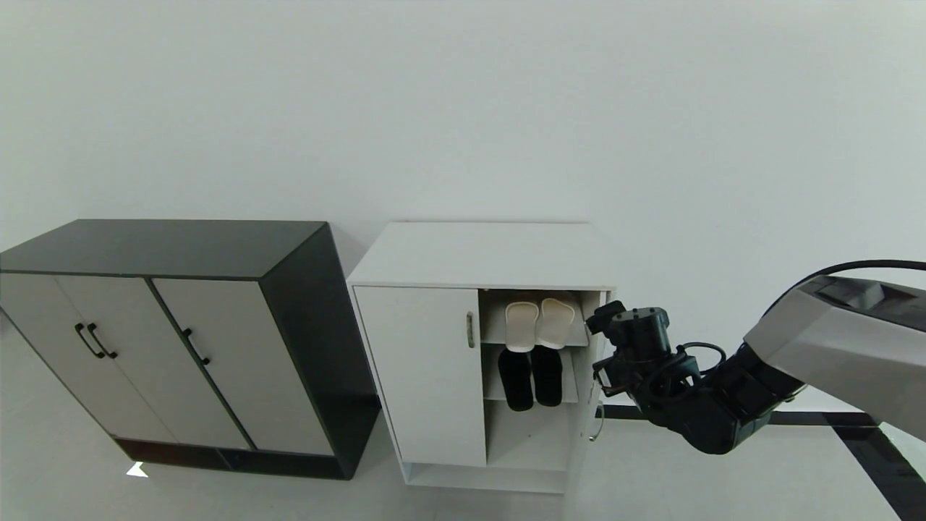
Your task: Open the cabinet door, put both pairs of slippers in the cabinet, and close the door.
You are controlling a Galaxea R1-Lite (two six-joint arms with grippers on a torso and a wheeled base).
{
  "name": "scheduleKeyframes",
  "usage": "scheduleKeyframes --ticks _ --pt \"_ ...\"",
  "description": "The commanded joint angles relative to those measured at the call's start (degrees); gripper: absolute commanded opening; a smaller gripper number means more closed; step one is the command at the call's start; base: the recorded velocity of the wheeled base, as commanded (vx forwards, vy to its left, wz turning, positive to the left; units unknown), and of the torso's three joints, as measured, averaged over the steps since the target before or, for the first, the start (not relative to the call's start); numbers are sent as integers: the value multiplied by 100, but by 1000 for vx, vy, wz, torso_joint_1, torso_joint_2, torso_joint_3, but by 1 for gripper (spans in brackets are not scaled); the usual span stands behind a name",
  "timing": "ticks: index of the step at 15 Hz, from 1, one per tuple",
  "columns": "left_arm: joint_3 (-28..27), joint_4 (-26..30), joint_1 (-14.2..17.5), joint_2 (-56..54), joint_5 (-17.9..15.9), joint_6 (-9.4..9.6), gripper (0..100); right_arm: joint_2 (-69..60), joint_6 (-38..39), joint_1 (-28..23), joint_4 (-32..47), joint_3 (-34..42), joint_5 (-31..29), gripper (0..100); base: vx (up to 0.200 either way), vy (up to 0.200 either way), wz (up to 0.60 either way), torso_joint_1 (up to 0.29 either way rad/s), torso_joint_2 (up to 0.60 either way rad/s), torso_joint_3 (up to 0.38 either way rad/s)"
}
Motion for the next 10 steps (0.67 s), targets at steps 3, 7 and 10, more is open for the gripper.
scheduleKeyframes --ticks 3,7,10 --pt "1 -1 1 7 0 -4 0 200 439 96 -60 -44 773 0 0 0 0 0 0 0" --pt "1 -1 1 7 0 -4 0 323 1221 105 -403 -387 1503 0 0 0 0 0 0 0" --pt "1 -1 1 7 0 -4 0 331 1282 105 -1000 -247 1722 0 0 0 0 0 0 0"
